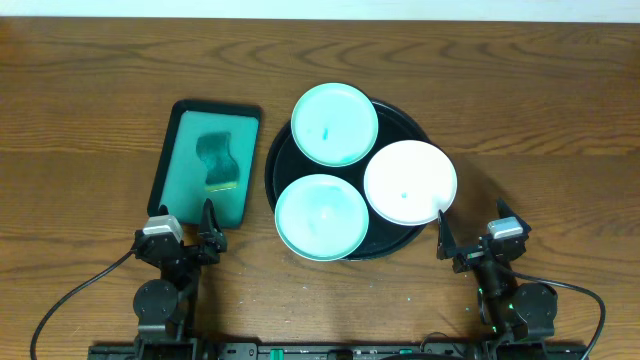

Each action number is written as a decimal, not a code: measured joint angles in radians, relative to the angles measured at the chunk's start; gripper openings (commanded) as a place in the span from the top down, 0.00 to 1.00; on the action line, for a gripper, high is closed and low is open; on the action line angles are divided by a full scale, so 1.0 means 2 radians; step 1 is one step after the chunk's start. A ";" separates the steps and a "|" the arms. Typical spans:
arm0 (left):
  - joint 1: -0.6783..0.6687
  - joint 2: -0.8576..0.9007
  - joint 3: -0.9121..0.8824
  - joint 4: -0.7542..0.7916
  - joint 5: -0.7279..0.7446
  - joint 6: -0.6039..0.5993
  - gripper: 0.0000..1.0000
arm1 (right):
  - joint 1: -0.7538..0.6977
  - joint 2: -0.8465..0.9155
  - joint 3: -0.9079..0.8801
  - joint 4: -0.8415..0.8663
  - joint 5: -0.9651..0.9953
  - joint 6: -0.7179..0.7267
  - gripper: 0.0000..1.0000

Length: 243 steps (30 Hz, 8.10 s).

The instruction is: Clean dirty plates on tray and stack at the side

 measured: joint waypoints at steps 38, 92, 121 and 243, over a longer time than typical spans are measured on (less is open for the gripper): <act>0.000 0.000 0.000 0.000 0.000 0.000 0.20 | 0.000 0.000 0.000 0.000 0.000 0.000 0.01; 0.000 0.061 0.098 -0.034 0.070 -0.027 0.20 | 0.000 0.201 0.257 -0.182 -0.067 0.081 0.01; 0.000 0.534 0.561 -0.466 0.165 -0.038 0.20 | 0.197 0.762 0.552 -0.435 -0.112 0.195 0.47; -0.239 0.939 0.608 -0.390 0.119 -0.208 0.93 | 0.253 0.859 0.544 -0.336 0.099 0.263 0.99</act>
